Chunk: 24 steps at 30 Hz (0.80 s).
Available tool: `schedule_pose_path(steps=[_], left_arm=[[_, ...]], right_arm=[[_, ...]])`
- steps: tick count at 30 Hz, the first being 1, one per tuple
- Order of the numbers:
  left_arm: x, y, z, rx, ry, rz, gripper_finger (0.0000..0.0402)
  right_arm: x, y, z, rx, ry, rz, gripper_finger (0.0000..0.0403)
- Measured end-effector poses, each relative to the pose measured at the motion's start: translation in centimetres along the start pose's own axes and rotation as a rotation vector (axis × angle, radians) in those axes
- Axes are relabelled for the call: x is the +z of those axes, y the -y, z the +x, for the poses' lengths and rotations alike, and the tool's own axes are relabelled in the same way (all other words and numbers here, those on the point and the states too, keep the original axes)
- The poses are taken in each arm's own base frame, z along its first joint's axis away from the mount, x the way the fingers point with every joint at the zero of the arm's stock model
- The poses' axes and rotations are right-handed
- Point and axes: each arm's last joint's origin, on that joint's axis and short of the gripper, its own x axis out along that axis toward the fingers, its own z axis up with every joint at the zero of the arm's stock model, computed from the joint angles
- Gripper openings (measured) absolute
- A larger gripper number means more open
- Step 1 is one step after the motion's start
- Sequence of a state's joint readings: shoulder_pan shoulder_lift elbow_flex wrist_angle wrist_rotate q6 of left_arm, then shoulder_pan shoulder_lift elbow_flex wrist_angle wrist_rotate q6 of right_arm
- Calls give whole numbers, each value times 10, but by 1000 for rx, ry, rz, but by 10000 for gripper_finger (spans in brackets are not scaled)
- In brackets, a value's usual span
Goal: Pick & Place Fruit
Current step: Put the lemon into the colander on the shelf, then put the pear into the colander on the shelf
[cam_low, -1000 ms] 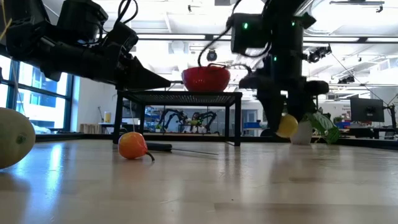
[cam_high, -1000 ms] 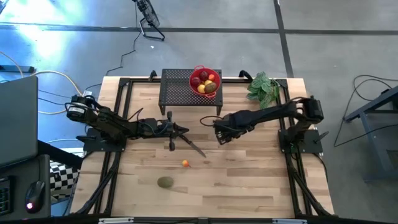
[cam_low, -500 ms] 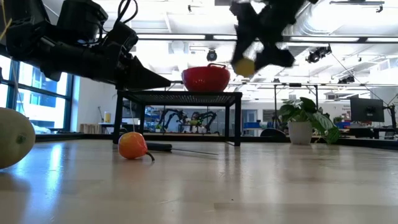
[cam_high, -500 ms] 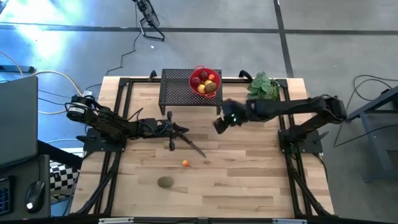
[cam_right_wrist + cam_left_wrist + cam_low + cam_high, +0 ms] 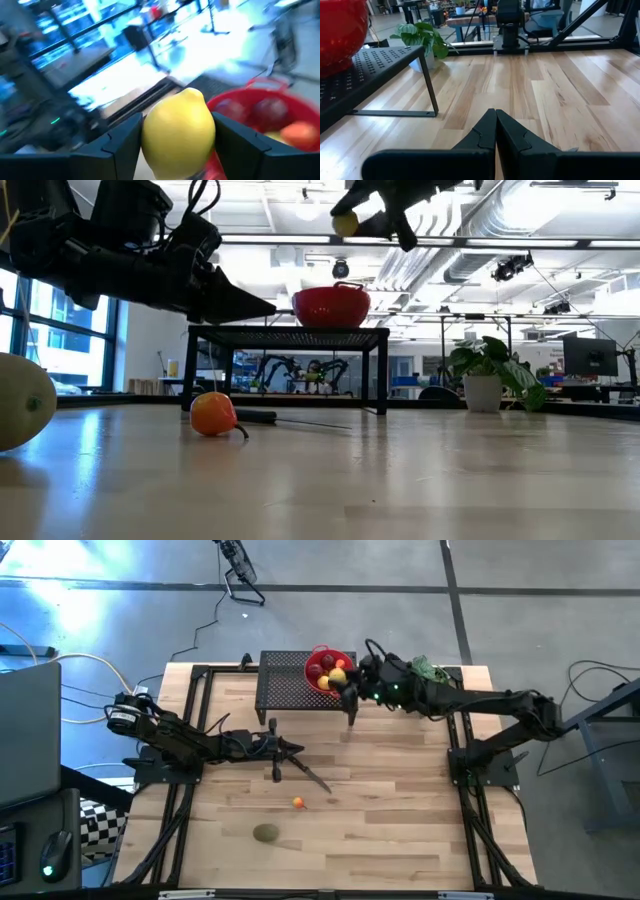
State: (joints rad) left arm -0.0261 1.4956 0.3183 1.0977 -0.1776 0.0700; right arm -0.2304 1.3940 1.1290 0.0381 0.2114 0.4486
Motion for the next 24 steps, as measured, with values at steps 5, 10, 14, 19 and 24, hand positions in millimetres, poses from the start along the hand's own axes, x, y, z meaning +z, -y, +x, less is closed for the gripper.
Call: schedule_pose_path(steps=[5,10,14,19,24], left_arm=[[0,0,0,0,1,0,0],[1,0,0,1,7,-1,0],[1,0,0,1,7,-1,0],[1,0,0,1,7,-2,0],[1,0,0,0,7,-9,0]], right_arm=[[8,17,12,-101,91,-65,205],[9,35,26,-158,111,-103,199],[5,54,39,-213,90,-100,220],[-8,73,58,-268,47,-102,204],[-13,83,66,-295,29,-136,152]])
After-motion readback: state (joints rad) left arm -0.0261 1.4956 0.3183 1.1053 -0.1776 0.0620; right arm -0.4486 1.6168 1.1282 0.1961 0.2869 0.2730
